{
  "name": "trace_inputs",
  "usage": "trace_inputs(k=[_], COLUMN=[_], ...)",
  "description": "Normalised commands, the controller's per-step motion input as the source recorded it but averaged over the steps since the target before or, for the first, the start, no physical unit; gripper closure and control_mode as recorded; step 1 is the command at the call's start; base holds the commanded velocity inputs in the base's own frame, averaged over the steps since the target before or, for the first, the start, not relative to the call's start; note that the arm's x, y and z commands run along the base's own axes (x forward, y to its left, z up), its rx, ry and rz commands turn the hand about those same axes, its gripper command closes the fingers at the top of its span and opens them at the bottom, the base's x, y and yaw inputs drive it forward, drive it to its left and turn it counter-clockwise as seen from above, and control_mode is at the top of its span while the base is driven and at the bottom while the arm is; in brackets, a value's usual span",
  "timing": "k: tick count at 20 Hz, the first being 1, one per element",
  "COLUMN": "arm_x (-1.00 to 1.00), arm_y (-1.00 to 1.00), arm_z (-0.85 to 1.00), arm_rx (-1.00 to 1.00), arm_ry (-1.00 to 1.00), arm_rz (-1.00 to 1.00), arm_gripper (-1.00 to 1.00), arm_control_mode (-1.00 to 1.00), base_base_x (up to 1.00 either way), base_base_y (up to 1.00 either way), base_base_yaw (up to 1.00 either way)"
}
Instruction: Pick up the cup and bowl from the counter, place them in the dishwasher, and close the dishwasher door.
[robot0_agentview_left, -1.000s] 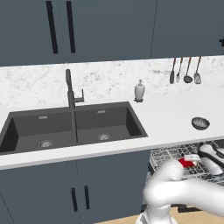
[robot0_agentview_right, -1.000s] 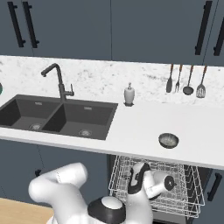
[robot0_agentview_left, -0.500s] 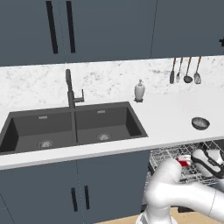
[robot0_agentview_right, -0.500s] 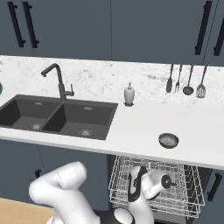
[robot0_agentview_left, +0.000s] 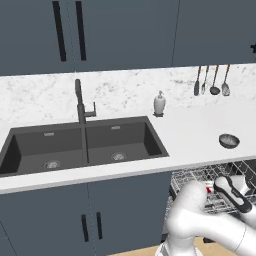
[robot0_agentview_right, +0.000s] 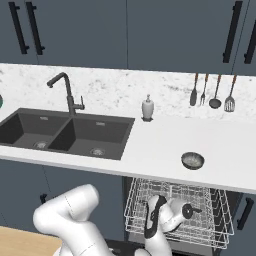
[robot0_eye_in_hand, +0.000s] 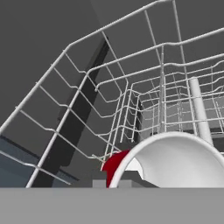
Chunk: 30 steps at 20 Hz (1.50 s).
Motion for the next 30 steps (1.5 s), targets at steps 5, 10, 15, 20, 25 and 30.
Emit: trace_inputs(k=[5,10,15,20,25,30], arm_x=[0.00,0.00,0.02,0.31,0.12,0.06], arm_y=[0.00,-0.06,-0.15,-0.03,-0.02,-0.42], arm_z=[0.05,0.08,0.00,0.03,0.00,0.02], arm_rx=[-0.01,-0.14,-0.30,-0.50,-0.40,-0.01], arm_ry=[0.05,0.10,0.19,0.23,0.16,0.11], arm_rz=[0.00,-0.05,-0.15,-0.13,-0.15,-0.22], arm_gripper=[-1.00,-1.00,-1.00,-1.00,-1.00,-1.00], arm_control_mode=[-1.00,-1.00,-1.00,-1.00,-1.00,-1.00], base_base_x=[0.00,0.00,0.00,0.00,0.00,0.00], base_base_y=[0.00,0.00,0.00,0.00,0.00,0.00], base_base_yaw=[0.00,0.00,0.00,0.00,0.00,0.00])
